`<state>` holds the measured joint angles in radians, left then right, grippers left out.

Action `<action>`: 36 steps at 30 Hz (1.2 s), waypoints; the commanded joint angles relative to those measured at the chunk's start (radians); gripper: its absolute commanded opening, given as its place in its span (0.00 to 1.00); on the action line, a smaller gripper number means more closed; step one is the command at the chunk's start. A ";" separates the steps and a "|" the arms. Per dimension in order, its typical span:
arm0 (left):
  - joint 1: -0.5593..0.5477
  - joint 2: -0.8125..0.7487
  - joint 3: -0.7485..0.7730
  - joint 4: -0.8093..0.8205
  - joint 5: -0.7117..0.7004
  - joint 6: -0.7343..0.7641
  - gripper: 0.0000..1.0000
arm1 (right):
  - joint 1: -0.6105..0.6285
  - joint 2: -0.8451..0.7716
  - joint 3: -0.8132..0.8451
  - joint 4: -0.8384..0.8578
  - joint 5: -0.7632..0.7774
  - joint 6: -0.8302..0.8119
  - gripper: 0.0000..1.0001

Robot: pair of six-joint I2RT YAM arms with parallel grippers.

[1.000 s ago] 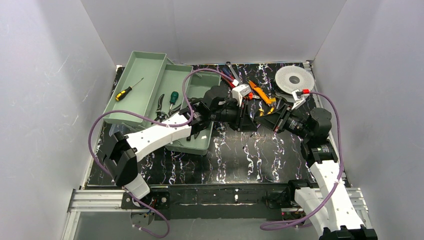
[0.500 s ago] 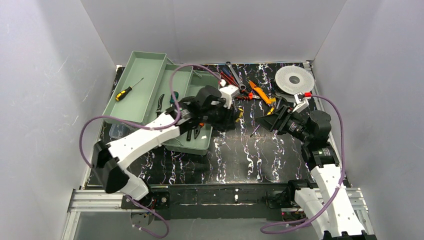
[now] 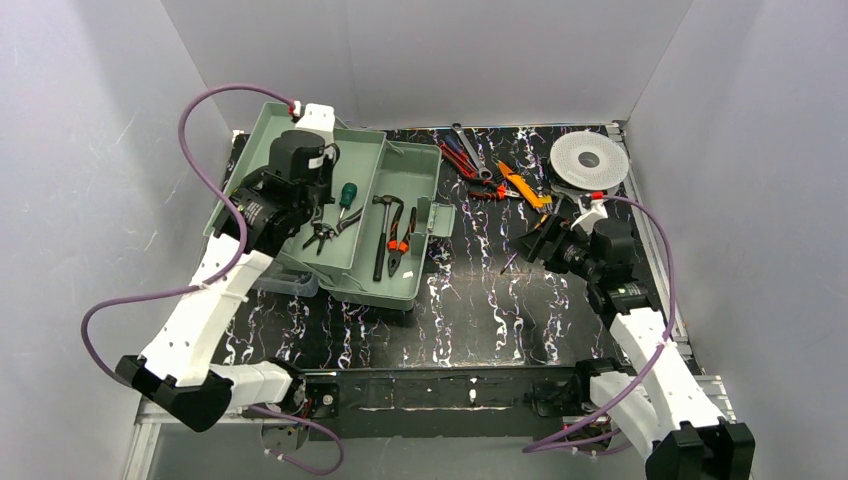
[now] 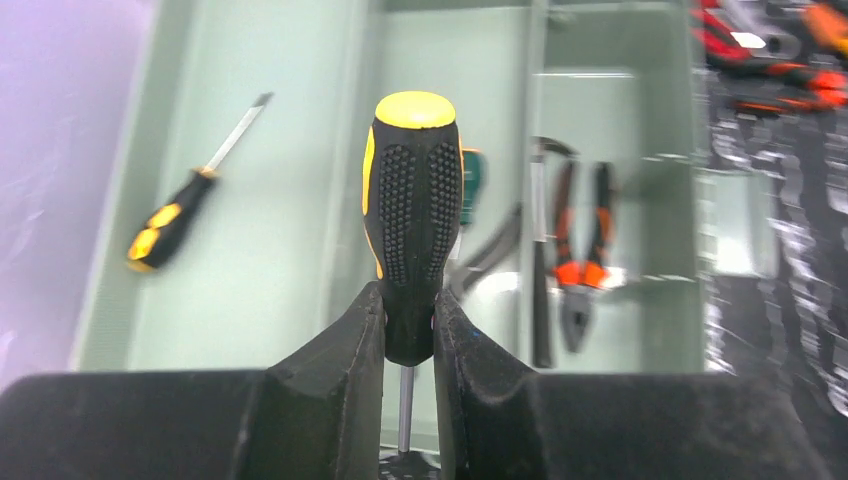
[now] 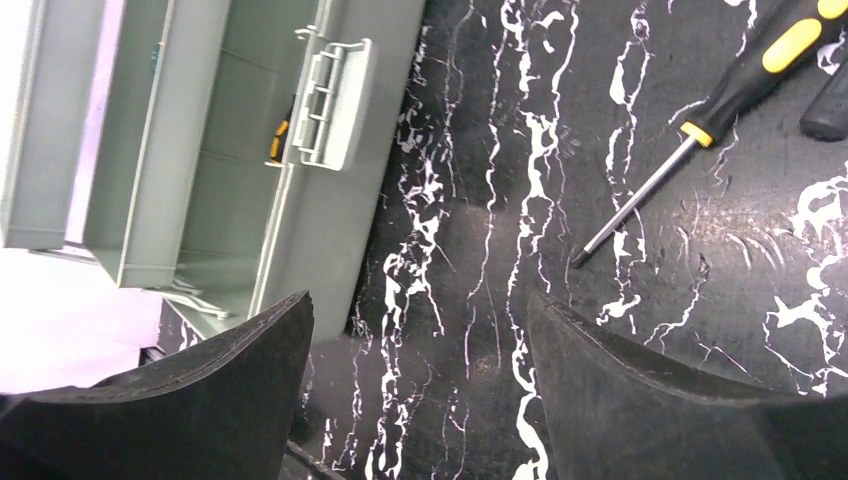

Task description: Pack the tool kit

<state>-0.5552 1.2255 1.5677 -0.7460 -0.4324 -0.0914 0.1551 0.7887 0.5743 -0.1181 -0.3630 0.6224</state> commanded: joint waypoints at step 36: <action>0.319 0.102 -0.125 0.207 0.089 0.208 0.97 | 0.062 0.016 -0.020 0.076 0.106 -0.083 0.88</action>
<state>-0.2260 1.4483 1.4574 -0.5388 -0.5137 0.1661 0.2115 0.7918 0.5404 -0.0864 -0.2642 0.5644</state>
